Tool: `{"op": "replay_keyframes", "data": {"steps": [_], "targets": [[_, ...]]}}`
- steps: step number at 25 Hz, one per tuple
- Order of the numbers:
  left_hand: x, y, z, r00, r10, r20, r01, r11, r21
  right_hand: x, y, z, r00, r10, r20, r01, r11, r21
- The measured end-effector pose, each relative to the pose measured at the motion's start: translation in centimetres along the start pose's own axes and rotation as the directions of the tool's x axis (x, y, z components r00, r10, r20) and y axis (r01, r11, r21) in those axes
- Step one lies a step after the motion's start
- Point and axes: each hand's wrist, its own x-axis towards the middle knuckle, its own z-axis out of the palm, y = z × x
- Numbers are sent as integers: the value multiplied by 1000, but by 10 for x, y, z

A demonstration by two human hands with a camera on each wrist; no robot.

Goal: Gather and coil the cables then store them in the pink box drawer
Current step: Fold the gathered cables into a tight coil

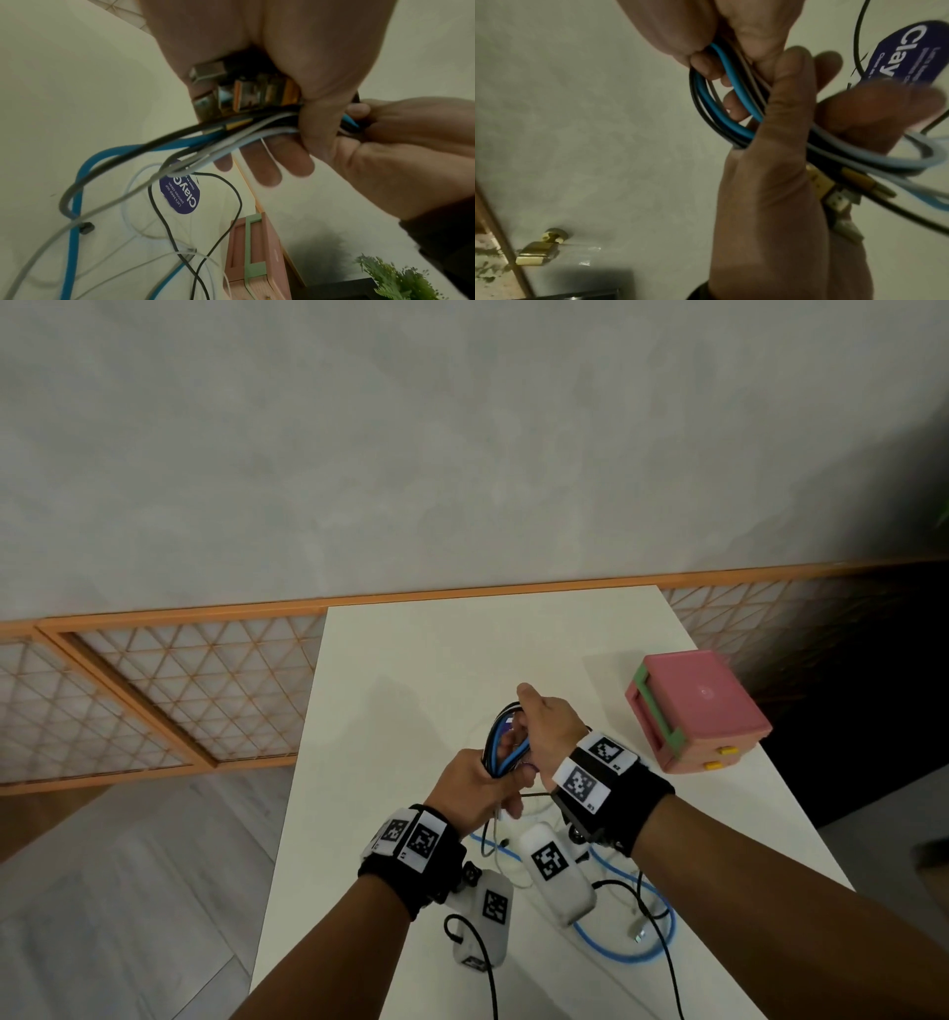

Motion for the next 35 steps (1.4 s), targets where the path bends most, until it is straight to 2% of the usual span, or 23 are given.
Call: {"op": "replay_keyframes", "data": {"steps": [2, 4, 6, 8, 9, 10, 12, 13, 14, 15, 16, 18, 19, 21, 23, 25, 26, 30, 35], "targets": [[-2, -1, 4, 1000, -17, -7, 17, 997, -71, -1, -2, -1, 998, -58, 26, 61, 989, -133], [-3, -1, 6, 1000, -19, -18, 18, 995, -94, 1, -3, -3, 992, -97, 86, 110, 981, -159], [-3, 0, 3, 999, -8, -40, 4, 995, -97, 1, -3, -10, 981, -114, 155, 132, 984, -117], [-3, 3, -4, 995, 25, -94, -34, 994, -100, 5, 5, -16, 959, -92, 268, 94, 996, 3], [-2, 5, -7, 990, 48, -130, -62, 992, -112, 6, 10, -19, 935, -78, 345, 69, 997, 38], [-3, 9, -10, 984, 69, -163, -92, 986, -137, 4, 17, -21, 890, -68, 450, 57, 998, 38], [-3, 17, -13, 970, 105, -221, -149, 969, -195, 4, 38, -20, 751, -22, 660, 161, 975, -151], [-5, 21, -13, 965, 112, -235, -166, 960, -225, 0, 49, -15, 710, 24, 704, 279, 908, -313], [-6, 24, -12, 964, 116, -238, -178, 949, -261, -1, 58, -11, 706, 36, 707, 387, 817, -428], [-7, 27, -11, 965, 118, -235, -187, 938, -294, -2, 66, -6, 730, 19, 683, 445, 746, -496], [-8, 28, -10, 964, 122, -238, -196, 929, -315, -5, 71, -2, 755, -9, 656, 460, 721, -518], [-10, 29, -12, 955, 130, -267, -216, 921, -324, -9, 79, 3, 797, 6, 605, 400, 744, -534], [-11, 29, -14, 949, 129, -287, -224, 917, -329, -11, 84, 2, 812, 43, 583, 375, 727, -576], [-14, 25, -20, 937, 106, -332, -225, 911, -346, -6, 95, -5, 829, 133, 544, 344, 645, -682], [-17, 19, -25, 928, 66, -367, -206, 911, -357, 0, 101, -14, 830, 211, 517, 355, 515, -780], [-19, 12, -28, 918, 31, -395, -184, 917, -355, 2, 102, -19, 840, 220, 496, 386, 399, -832], [-19, 8, -31, 910, 19, -413, -174, 924, -341, 1, 101, -21, 844, 200, 498, 403, 377, -834], [-17, -10, -49, 874, -39, -484, -89, 967, -238, -6, 79, -37, 838, 87, 538, 458, 422, -782], [-13, -32, -54, 850, -90, -518, 7, 987, -160, -14, 55, -48, 803, 100, 588, 495, 439, -750]]}}
